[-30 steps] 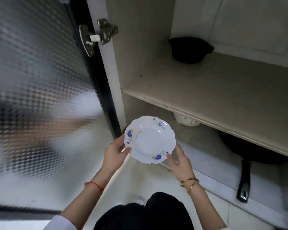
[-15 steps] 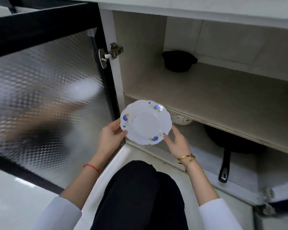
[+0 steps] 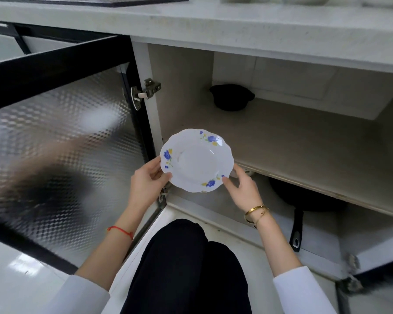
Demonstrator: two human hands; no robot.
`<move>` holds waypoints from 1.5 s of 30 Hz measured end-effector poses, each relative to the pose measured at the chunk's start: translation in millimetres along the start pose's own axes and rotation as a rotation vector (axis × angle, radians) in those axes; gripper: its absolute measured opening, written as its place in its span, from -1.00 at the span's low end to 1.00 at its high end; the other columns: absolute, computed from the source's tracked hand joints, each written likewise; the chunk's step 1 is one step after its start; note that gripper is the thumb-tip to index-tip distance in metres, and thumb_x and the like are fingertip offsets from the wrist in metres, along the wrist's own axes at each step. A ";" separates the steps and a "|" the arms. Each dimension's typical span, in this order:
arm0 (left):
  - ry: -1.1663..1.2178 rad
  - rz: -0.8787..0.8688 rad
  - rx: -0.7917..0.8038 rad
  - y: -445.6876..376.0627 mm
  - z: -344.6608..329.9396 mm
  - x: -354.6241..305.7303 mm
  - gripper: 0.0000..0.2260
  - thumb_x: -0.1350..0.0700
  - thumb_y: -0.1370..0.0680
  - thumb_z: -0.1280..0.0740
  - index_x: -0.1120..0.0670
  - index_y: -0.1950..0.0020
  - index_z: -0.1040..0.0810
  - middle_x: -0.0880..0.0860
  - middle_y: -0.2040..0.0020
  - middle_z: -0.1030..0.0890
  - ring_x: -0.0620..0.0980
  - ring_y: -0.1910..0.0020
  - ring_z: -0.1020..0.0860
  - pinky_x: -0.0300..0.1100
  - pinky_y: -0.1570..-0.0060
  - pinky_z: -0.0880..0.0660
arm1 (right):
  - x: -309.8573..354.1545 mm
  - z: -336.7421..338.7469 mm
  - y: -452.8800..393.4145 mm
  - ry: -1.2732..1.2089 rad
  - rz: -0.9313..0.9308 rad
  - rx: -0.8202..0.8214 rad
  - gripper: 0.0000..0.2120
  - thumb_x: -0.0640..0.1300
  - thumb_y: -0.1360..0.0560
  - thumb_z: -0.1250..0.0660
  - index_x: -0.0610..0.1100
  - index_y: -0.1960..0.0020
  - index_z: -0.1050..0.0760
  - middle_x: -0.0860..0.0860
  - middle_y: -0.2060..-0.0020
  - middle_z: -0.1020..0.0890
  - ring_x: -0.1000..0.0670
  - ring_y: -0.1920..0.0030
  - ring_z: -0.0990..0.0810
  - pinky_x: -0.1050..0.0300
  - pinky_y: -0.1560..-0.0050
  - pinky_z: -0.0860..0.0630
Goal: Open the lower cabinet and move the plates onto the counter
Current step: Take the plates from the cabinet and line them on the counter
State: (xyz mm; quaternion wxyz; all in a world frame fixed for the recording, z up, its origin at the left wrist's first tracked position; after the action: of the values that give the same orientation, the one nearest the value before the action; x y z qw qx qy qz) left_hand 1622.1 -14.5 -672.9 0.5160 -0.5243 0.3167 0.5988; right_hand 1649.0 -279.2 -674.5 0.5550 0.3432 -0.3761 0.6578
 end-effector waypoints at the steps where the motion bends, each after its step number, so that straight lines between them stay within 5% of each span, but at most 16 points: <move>1: 0.012 0.003 -0.004 -1.2 -0.5 -0.6 -0.50 0.28 -0.42 -0.46 0.00 -0.33 -0.52 -0.12 -0.19 -0.62 -0.17 -0.20 -0.58 -0.03 -0.29 -0.48 | 1.6 2.3 -1.9 0.007 0.008 -0.003 -0.56 -0.09 -0.55 -0.27 0.01 -0.41 -0.33 0.10 -0.30 -0.51 0.12 -0.24 -0.44 0.25 -0.13 -0.30; 6: 0.046 0.012 -0.003 -11.7 -7.3 -3.4 -0.52 0.26 -0.42 -0.45 -0.03 -0.31 -0.53 -0.15 -0.18 -0.63 -0.20 -0.18 -0.58 -0.04 -0.29 -0.47 | 4.2 7.2 -15.0 0.024 0.037 -0.012 -0.59 -0.13 -0.55 -0.28 -0.02 -0.39 -0.35 0.17 -0.25 -0.49 0.08 -0.35 -0.41 0.28 -0.18 -0.29; 10: 0.074 0.026 -0.002 -26.5 -9.0 1.0 -0.52 0.28 -0.43 -0.46 -0.01 -0.32 -0.53 -0.15 -0.18 -0.63 -0.19 -0.19 -0.58 -0.02 -0.29 -0.47 | -1.6 3.1 -29.3 0.025 0.017 -0.009 -0.58 -0.11 -0.55 -0.27 -0.03 -0.40 -0.33 0.04 -0.37 -0.46 0.04 -0.40 -0.37 0.20 -0.29 -0.30; 14: 0.070 0.025 0.007 -37.8 -8.4 -2.3 -0.54 0.25 -0.44 -0.45 -0.16 -0.25 -0.53 -0.18 -0.20 -0.61 -0.19 -0.21 -0.57 -0.02 -0.29 -0.47 | 3.3 3.2 -41.2 0.037 0.020 -0.019 -0.56 -0.14 -0.55 -0.28 -0.05 -0.41 -0.33 0.13 -0.32 -0.47 0.11 -0.30 -0.43 0.21 -0.29 -0.34; 18: 0.097 0.099 0.025 -39.1 -5.9 -15.4 -0.48 0.30 -0.47 -0.43 -0.12 -0.34 -0.49 -0.13 -0.26 -0.58 -0.17 -0.26 -0.54 -0.05 -0.32 -0.44 | 19.1 10.4 -47.4 0.042 -0.021 0.003 -0.54 -0.13 -0.55 -0.28 -0.03 -0.43 -0.30 0.24 -0.26 -0.44 0.10 -0.36 -0.40 0.01 -0.42 -0.31; 21: 0.114 0.178 0.029 -31.0 -0.4 -34.0 -0.47 0.33 -0.48 -0.41 -0.05 -0.39 -0.43 -0.14 -0.26 -0.57 -0.24 -0.23 -0.54 -0.25 -0.25 -0.47 | 38.2 16.5 -43.5 0.041 -0.052 0.021 -0.53 -0.15 -0.55 -0.27 -0.04 -0.44 -0.28 0.21 -0.33 -0.39 0.01 -0.47 -0.29 -0.12 -0.48 -0.21; 25: 0.083 0.240 0.049 -4.3 17.7 -69.5 -0.50 0.28 -0.51 -0.39 0.02 -0.43 -0.43 -0.18 -0.28 -0.56 -0.29 -0.24 -0.52 -0.44 -0.16 -0.44 | 64.7 21.9 -21.7 0.028 -0.156 0.077 -0.50 -0.13 -0.56 -0.25 -0.03 -0.47 -0.23 0.04 -0.45 -0.34 -0.03 -0.52 -0.18 -0.10 -0.49 -0.20; 29: 0.092 0.329 0.071 31.8 45.5 -109.0 -0.53 0.26 -0.52 -0.37 -0.06 -0.39 -0.47 -0.21 -0.25 -0.58 -0.25 -0.25 -0.52 -0.36 -0.20 -0.47 | 98.3 26.5 14.9 0.030 -0.272 0.164 -0.48 -0.15 -0.57 -0.24 -0.04 -0.49 -0.18 0.03 -0.47 -0.29 -0.09 -0.53 -0.13 0.02 -0.50 -0.09; 37: -0.032 0.411 0.060 94.3 109.8 -219.8 -0.52 0.23 -0.51 -0.39 -0.04 -0.41 -0.44 -0.16 -0.29 -0.56 -0.21 -0.27 -0.52 -0.08 -0.29 -0.48 | 205.8 63.1 86.6 0.033 -0.311 0.233 -0.47 -0.15 -0.56 -0.24 -0.06 -0.49 -0.18 0.05 -0.45 -0.33 0.04 -0.48 -0.23 -0.03 -0.47 -0.25; 45: -0.054 0.344 0.064 118.0 147.4 -348.9 -0.48 0.21 -0.51 -0.41 -0.03 -0.45 -0.41 -0.14 -0.31 -0.55 -0.25 -0.26 -0.51 -0.39 -0.23 -0.43 | 314.2 129.3 124.3 0.042 -0.290 0.212 -0.51 -0.11 -0.56 -0.23 -0.03 -0.47 -0.22 0.06 -0.42 -0.36 0.10 -0.42 -0.32 0.16 -0.38 -0.31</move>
State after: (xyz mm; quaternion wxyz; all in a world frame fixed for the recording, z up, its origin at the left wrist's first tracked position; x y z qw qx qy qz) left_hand 1436.9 -10.1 -322.0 0.4306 -0.4295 0.4067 0.6817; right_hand 1483.9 -256.7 -353.4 0.6124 0.4366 -0.2395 0.6140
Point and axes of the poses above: each hand's wrist, its own y-axis away from the middle knuckle, its own z-axis out of the back of the hand, x = y × z, the point moved 9 cm from there along -y, towards the middle knuckle
